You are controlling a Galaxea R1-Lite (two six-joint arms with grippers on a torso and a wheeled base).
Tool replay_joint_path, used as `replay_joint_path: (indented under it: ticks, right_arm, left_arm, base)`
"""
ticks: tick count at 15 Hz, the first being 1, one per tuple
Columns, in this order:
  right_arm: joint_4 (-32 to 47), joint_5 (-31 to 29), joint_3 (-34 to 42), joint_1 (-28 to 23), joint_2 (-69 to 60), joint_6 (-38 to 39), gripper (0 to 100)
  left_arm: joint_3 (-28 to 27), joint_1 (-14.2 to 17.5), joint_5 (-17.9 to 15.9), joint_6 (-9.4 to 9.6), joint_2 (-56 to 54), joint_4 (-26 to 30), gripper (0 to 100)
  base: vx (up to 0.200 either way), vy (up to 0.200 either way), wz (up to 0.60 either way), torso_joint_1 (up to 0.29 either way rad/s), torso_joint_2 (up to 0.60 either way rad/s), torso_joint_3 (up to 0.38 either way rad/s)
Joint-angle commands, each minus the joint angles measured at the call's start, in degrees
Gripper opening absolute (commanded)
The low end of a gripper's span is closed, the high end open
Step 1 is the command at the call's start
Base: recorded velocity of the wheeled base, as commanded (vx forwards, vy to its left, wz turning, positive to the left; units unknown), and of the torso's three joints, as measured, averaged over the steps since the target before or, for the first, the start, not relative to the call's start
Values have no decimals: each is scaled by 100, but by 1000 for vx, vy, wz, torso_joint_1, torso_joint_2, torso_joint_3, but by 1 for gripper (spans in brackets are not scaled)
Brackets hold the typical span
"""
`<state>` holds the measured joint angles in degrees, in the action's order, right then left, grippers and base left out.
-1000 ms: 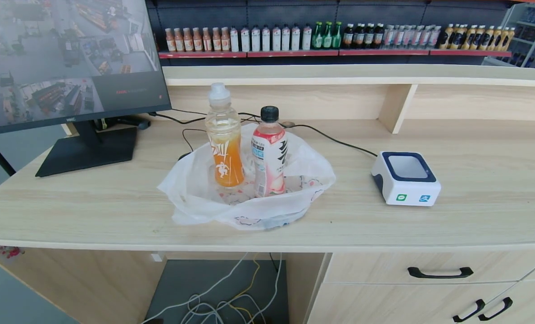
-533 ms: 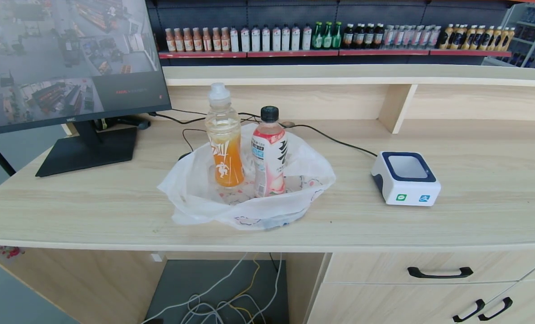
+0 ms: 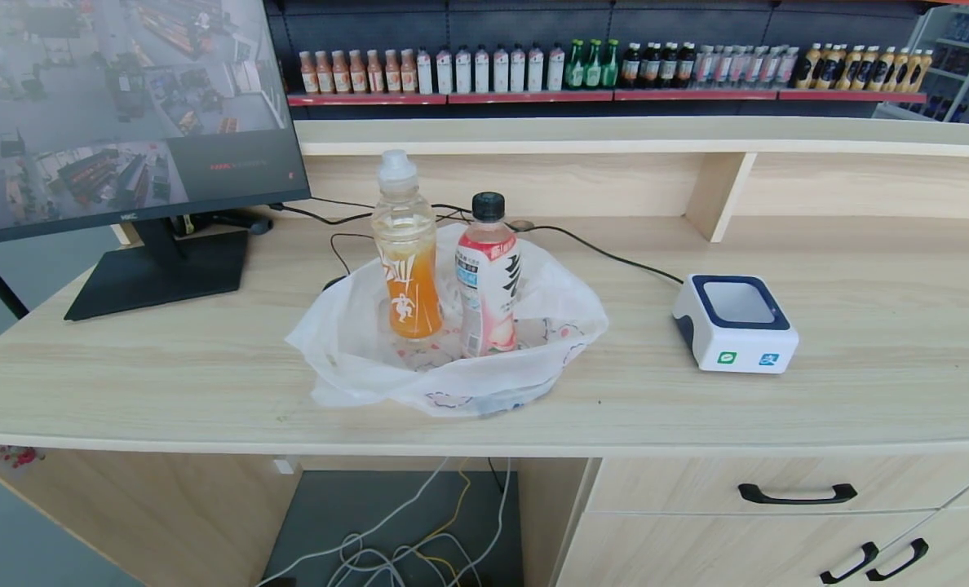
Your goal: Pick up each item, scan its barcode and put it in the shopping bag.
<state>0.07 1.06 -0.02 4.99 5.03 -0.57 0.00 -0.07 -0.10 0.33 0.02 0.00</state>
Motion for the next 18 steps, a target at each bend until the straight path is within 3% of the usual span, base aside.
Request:
replay_joint_path:
  ticks: [1,6,9,15,18]
  right_arm:
    - [1,-1,2,2,15,-13,100]
    - [-7,-1,2,-24,68,-31,100]
    - [-7,-1,2,-534,-363,-48,100]
    - [-7,-1,-6,-481,-503,31,100]
    - [-7,-1,-6,-481,-503,31,100]
  left_arm:
    - [0,7,1,2,-2,0,100]
    - [0,7,1,11,-2,0,100]
    - [0,7,1,11,-2,0,100]
    - [0,7,1,2,-2,0,100]
    - [0,-1,1,90,-2,9,100]
  base:
    - [0,0,0,0,0,0]
    - [0,0,0,0,0,0]
    - [0,0,0,0,0,0]
    - [0,0,0,0,0,0]
    - [0,0,0,0,0,0]
